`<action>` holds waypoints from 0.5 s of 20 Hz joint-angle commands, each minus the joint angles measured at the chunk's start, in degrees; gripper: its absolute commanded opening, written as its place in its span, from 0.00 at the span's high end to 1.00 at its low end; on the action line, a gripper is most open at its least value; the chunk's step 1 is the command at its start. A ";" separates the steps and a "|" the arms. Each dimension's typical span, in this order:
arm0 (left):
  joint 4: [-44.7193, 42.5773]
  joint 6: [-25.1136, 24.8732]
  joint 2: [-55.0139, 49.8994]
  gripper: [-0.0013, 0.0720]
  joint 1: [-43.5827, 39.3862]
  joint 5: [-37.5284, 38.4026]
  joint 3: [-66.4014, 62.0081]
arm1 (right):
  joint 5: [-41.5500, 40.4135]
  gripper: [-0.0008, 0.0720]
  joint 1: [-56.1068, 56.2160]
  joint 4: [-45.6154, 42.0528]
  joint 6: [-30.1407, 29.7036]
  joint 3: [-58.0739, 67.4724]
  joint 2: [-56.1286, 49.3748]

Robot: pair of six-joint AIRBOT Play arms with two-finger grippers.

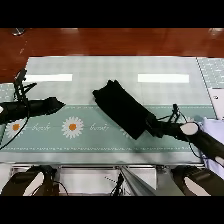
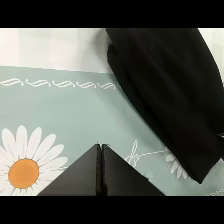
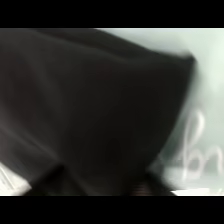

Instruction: Fold the shirts.

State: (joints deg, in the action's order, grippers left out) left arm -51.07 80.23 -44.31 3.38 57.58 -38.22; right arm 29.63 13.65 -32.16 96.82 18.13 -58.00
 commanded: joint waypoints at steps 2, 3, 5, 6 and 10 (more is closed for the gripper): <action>0.11 -0.02 0.04 0.95 0.04 0.00 0.04 | 6.88 0.96 0.44 13.94 -20.74 9.22 -11.54; 0.11 -0.02 0.02 0.95 0.04 0.00 0.04 | 9.40 0.96 0.44 16.28 -25.79 12.79 -12.55; 0.11 -0.02 0.02 0.95 0.04 0.00 0.04 | 11.21 0.96 0.44 16.50 -27.96 21.49 -12.61; 0.11 0.00 0.04 0.95 0.04 0.00 0.04 | 11.52 0.96 0.39 15.58 -28.11 26.91 -12.61; 0.09 -0.02 0.04 0.95 0.04 0.00 0.04 | 15.72 0.96 -3.08 7.13 -22.88 47.60 -12.61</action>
State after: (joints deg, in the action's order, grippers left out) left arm -50.96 80.23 -44.31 3.38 57.58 -38.20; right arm 41.69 12.53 -20.49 72.60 52.45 -70.06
